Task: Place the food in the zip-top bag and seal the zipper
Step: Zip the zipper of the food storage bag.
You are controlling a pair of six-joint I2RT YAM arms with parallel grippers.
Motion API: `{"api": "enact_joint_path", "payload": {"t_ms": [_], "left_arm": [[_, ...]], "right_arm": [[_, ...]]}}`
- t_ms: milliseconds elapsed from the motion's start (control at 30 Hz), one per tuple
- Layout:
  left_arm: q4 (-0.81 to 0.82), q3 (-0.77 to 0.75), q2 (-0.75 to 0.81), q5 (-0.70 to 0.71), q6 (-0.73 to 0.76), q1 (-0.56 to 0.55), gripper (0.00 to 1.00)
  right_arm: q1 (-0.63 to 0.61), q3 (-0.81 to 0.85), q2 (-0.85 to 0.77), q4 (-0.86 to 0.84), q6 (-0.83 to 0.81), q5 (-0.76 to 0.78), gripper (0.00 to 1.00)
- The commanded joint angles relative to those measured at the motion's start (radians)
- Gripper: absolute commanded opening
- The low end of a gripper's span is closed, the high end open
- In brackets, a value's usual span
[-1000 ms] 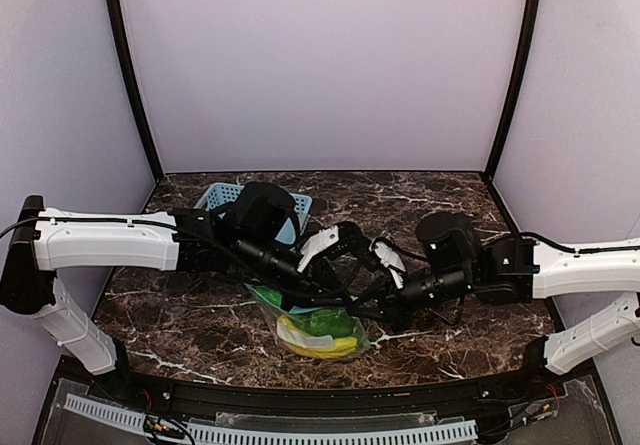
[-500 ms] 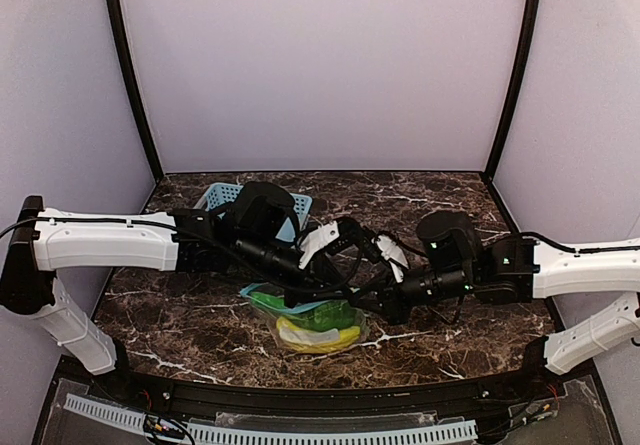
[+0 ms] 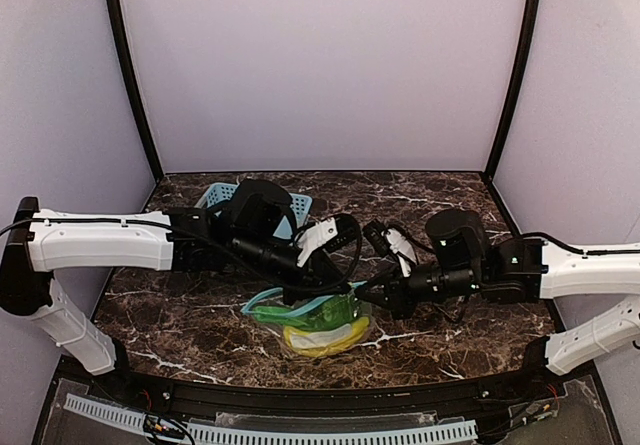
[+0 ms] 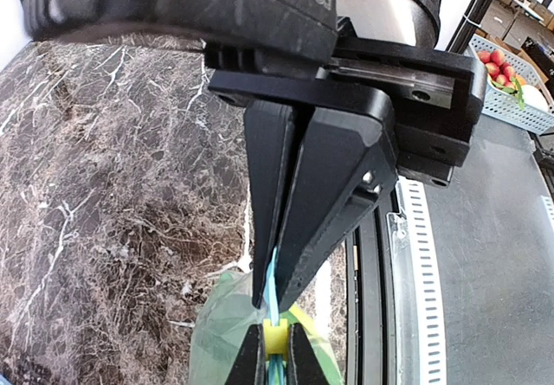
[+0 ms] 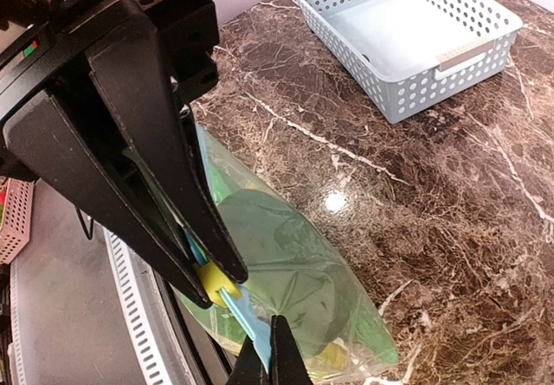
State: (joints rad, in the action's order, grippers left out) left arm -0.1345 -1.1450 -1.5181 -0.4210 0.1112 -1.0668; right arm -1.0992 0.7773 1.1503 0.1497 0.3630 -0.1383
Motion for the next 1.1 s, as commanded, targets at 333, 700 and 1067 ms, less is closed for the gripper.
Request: {"api": "enact_joint_path", "payload": {"t_ms": [333,700,1067], "left_arm": [[-0.199,0.047,0.077,0.017,0.011,0.023,0.01],[-0.198,0.074,0.098,0.026,0.007,0.030,0.01],[-0.202,0.090,0.112,0.029,0.004,0.037,0.01]], "right_arm": [[0.065,-0.014,-0.034,0.109,0.073,0.235,0.00],[0.087,-0.003,-0.035,0.156,0.106,0.292,0.00],[0.103,0.002,-0.043,0.195,0.119,0.326,0.00]]}}
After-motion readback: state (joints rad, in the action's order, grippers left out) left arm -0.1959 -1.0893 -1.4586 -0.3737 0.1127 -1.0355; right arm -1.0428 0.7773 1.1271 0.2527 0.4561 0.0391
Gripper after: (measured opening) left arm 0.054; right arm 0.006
